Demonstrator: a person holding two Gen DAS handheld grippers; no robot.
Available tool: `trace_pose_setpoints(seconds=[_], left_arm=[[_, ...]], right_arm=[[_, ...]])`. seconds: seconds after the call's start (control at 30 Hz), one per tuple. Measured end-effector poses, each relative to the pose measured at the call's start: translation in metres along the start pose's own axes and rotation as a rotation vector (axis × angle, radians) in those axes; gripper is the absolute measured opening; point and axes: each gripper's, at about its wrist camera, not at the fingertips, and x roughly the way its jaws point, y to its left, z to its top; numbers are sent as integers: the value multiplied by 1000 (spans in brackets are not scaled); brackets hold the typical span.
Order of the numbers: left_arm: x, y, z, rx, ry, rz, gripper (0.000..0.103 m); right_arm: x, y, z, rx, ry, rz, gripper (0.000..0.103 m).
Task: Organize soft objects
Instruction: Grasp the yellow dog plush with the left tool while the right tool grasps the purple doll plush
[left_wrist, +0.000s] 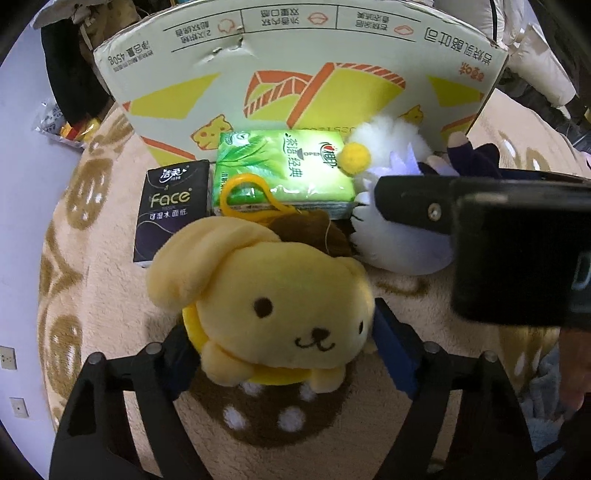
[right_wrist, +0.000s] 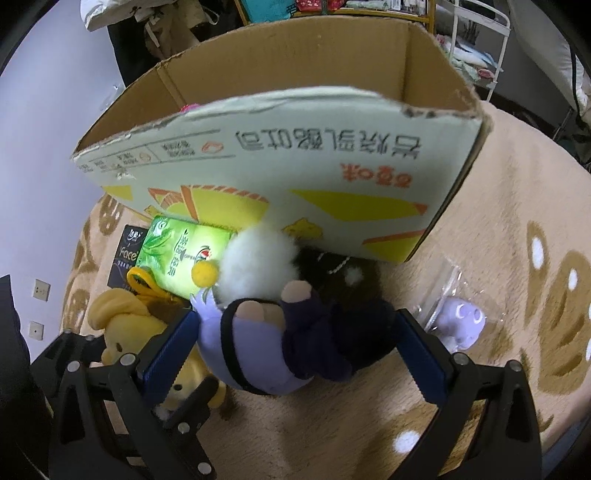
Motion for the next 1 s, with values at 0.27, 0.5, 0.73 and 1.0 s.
trace_pose_setpoints(seconds=[0.27,0.5,0.73,1.0], left_arm=[[-6,1,-2,-20,-1,-5,76],[-16,-2,-3,-3,-19,21,72],[-20,1,-2,-36,-21,20,71],[-23,-3,-4,-24,-33,53,71]], right_arm=[[-5,0,-1,3,4,10,98],[-16,-6,0,5,0,23,89],[-21,-3,0,-7,-16,21,86],[-22,-12,1,38,-16,51,76]])
